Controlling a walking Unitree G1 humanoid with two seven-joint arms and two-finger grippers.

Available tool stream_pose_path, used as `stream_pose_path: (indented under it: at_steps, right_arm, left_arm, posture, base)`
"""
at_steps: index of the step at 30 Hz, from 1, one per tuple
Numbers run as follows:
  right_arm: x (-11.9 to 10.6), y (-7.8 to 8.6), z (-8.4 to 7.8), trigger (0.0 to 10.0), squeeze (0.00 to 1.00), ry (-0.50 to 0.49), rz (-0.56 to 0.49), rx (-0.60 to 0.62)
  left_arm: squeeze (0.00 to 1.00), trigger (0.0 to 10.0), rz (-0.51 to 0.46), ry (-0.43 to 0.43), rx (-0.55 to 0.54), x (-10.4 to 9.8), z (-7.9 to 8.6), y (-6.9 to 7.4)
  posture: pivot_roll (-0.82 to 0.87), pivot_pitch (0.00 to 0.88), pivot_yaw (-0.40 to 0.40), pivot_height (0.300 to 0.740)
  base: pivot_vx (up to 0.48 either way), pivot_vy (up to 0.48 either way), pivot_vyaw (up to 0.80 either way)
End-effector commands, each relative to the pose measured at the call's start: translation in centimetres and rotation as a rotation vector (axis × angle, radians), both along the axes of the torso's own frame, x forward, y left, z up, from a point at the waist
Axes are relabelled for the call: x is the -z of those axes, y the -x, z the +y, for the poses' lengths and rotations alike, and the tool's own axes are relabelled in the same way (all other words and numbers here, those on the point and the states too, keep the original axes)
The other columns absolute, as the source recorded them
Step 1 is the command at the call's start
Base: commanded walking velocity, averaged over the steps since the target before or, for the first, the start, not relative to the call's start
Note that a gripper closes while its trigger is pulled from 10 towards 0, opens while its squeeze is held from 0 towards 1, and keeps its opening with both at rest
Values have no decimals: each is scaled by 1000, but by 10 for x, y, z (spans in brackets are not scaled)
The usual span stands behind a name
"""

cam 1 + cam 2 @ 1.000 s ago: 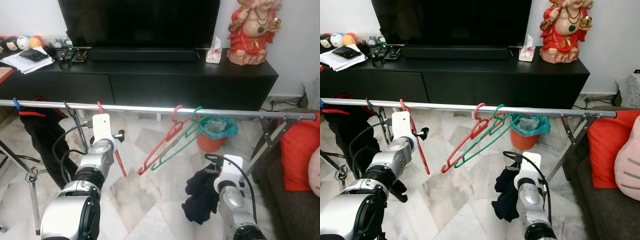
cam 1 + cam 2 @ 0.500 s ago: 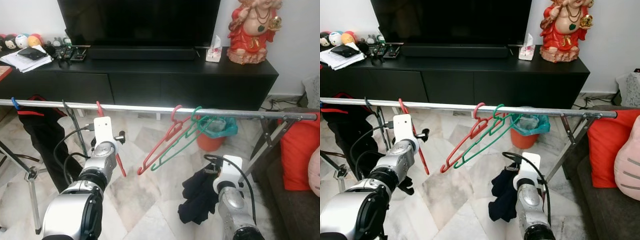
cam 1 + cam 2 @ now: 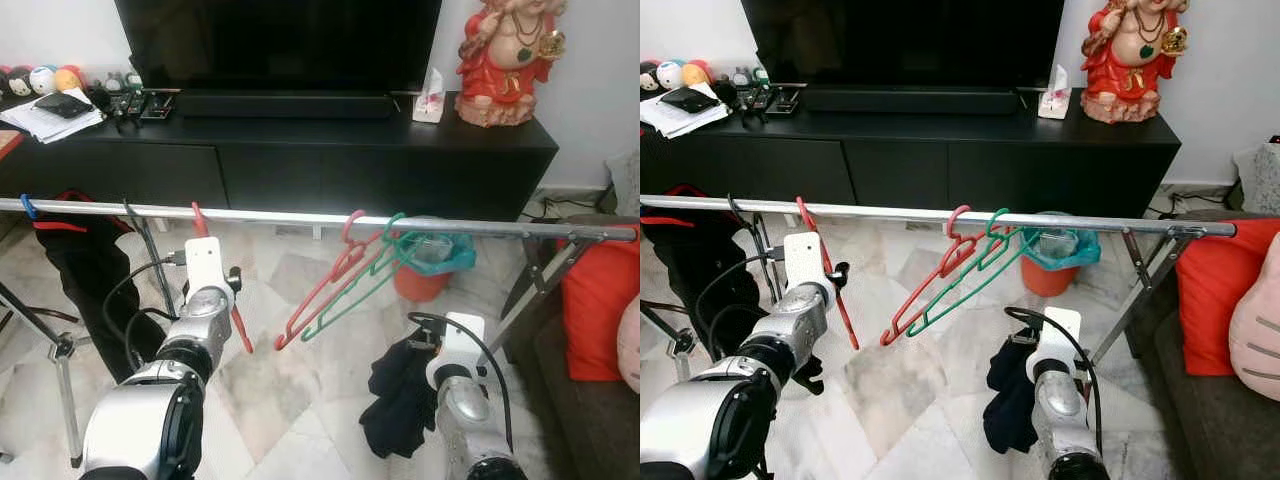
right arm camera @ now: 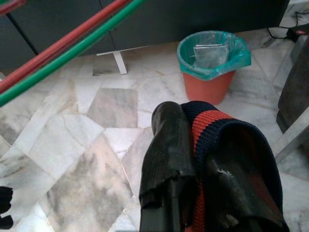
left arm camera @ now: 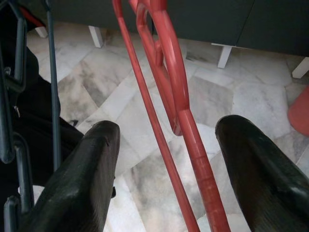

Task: Hang hanger

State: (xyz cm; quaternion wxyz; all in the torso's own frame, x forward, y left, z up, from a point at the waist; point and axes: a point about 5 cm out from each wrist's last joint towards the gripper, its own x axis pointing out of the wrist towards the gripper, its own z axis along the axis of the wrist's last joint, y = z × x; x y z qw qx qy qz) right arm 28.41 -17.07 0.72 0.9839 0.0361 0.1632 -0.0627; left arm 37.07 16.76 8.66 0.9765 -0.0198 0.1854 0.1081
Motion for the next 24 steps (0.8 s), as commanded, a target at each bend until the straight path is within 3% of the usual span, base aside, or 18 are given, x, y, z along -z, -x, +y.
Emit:
stream_pose_path:
  at_steps: [1,24]
  right_arm:
    - [-5,-2,2,10000,0,-6,-32,-5]
    - [-4,-2,5,10000,0,-12,-26,-21]
  left_arm:
    - [0,0,-16,-7,8,-6,1,-3]
    - [0,0,-14,-29,30,-2,1,-1]
  posture:
    - [-81,0,9,740]
    - [-72,0,6,740]
  base:
    - [0,0,0]
    - [0,0,0]
